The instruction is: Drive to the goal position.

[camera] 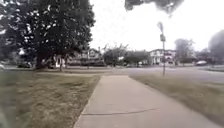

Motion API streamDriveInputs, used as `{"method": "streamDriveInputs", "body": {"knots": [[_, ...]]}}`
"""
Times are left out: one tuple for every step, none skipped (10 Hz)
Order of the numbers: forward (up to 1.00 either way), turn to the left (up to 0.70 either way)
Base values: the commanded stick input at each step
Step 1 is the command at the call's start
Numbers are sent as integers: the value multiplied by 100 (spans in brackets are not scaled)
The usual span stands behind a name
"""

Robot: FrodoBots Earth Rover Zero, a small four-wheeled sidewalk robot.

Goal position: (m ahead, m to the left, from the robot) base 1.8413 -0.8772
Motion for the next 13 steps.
{"method": "streamDriveInputs", "body": {"knots": [[100, 0], [100, 0], [100, 0], [100, 0], [100, 0], [100, 0], [100, 0], [100, 0], [100, 0], [100, 0], [100, 0], [100, 0], [100, 0]]}}
